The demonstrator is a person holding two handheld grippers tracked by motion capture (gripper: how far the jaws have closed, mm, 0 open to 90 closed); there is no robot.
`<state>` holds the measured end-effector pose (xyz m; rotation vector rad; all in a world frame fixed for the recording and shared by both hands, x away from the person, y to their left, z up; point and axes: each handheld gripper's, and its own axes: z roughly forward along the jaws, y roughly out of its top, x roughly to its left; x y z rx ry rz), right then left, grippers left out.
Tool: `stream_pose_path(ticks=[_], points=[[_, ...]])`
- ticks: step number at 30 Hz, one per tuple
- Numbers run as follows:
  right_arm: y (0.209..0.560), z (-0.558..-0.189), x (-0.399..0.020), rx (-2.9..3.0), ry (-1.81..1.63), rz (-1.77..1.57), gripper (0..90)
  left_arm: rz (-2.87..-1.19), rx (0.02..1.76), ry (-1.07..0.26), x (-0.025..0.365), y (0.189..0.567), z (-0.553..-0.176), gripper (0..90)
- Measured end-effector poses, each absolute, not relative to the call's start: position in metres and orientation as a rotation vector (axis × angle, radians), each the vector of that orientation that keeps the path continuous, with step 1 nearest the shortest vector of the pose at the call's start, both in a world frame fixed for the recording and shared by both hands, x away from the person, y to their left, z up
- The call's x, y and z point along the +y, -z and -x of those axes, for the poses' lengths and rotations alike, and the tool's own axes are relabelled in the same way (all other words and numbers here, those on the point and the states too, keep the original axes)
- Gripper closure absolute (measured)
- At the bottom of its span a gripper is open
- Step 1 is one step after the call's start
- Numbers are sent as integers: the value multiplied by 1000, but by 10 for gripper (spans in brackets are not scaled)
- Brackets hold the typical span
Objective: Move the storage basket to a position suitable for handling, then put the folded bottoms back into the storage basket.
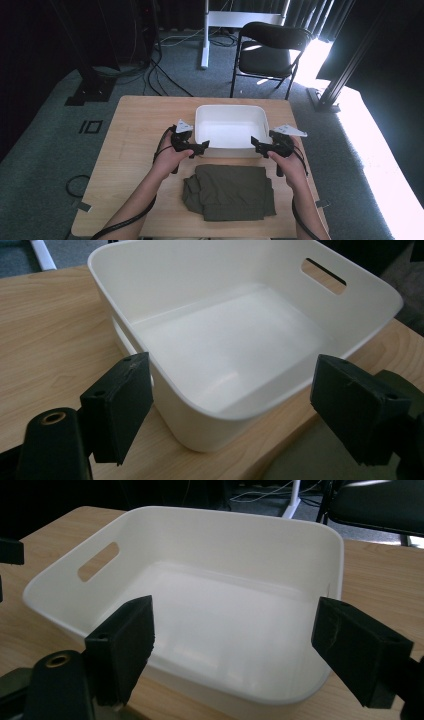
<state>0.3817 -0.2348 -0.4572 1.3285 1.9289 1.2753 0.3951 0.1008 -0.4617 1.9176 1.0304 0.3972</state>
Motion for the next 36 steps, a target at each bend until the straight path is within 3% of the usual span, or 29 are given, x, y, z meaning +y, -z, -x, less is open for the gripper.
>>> stream_pose_path(ticks=[11, 36], points=[[462, -349, -239, 1942, -1293, -1290, 139, -1947, 978, -347, 103, 467, -366, 161], [508, -294, -250, 1960, -1204, -1358, 132, -1995, 984, -302, 115, 497, -320, 107]])
